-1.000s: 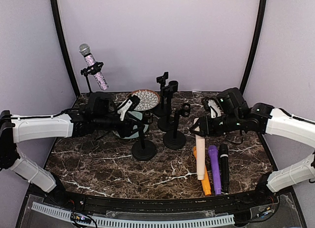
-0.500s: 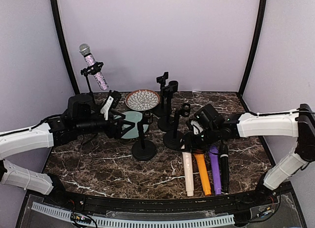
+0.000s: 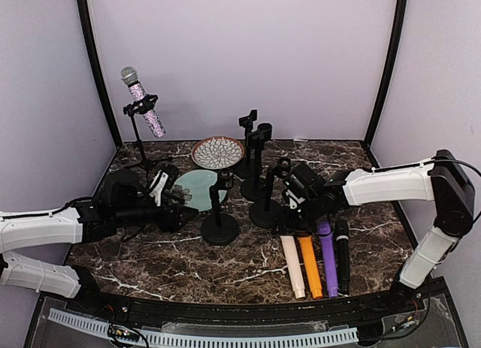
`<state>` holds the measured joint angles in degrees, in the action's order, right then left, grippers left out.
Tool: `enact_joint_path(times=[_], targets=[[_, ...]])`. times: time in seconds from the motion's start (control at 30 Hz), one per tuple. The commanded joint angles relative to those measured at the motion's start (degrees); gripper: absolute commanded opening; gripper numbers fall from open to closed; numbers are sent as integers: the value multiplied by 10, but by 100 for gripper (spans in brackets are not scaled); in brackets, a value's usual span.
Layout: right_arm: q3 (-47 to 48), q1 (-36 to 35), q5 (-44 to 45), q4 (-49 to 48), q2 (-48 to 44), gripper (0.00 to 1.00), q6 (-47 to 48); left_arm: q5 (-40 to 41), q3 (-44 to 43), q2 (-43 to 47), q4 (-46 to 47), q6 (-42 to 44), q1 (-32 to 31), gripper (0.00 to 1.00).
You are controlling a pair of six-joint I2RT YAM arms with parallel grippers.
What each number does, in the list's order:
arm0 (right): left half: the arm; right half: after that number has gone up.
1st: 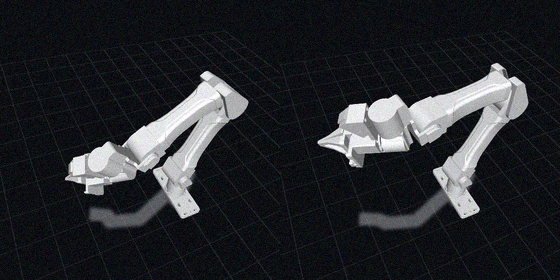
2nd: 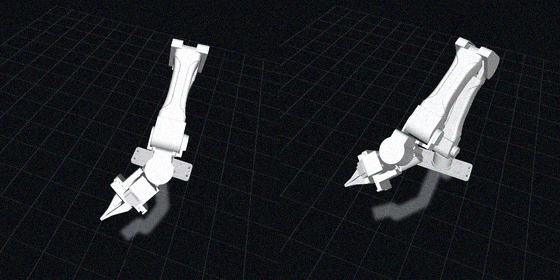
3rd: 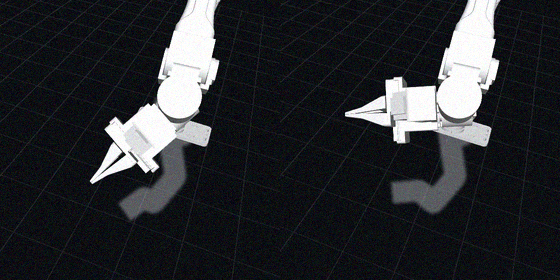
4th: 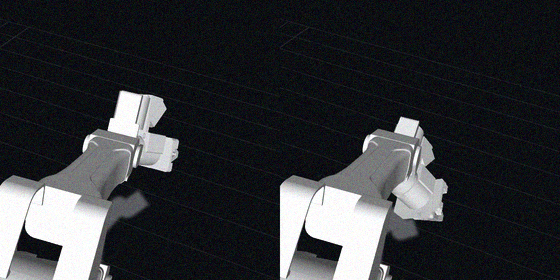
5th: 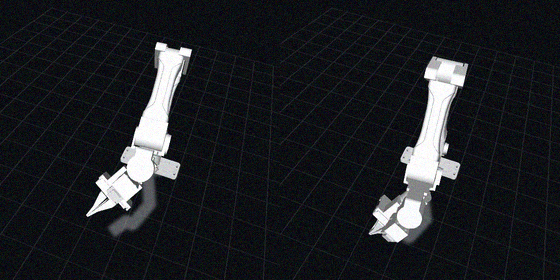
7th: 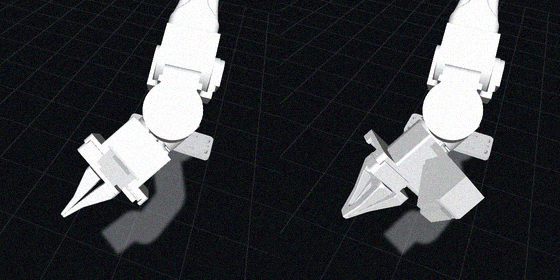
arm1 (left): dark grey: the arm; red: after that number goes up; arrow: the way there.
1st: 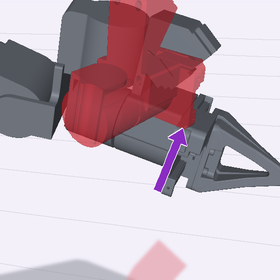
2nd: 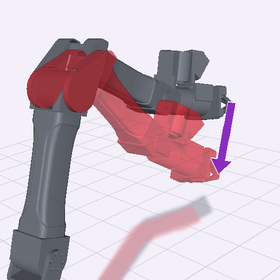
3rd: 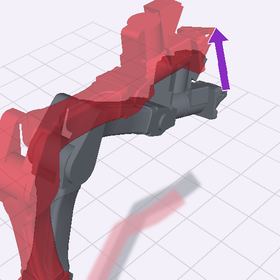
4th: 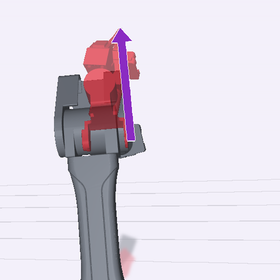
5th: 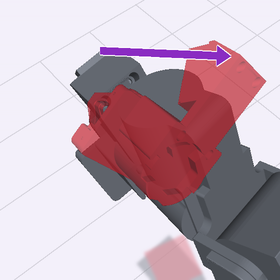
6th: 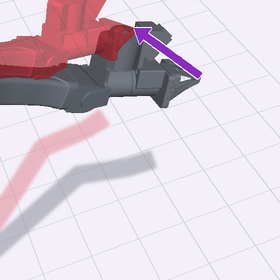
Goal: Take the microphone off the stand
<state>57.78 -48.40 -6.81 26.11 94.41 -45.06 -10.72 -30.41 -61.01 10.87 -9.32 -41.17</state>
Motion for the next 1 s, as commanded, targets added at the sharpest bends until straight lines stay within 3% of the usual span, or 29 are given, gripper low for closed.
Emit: enact_joint_path(times=[0.0, 0.57, 0.97], targets=[[19, -4, 39, 15, 11, 30, 6, -11, 26, 3, 51, -18, -4, 70], [33, -4, 97, 39, 18, 53, 14, -2, 25, 5, 59, -24, -4, 71], [24, -4, 82, 7, -3, 67, 47, -1, 28, 12, 67, -25, -4, 71]])
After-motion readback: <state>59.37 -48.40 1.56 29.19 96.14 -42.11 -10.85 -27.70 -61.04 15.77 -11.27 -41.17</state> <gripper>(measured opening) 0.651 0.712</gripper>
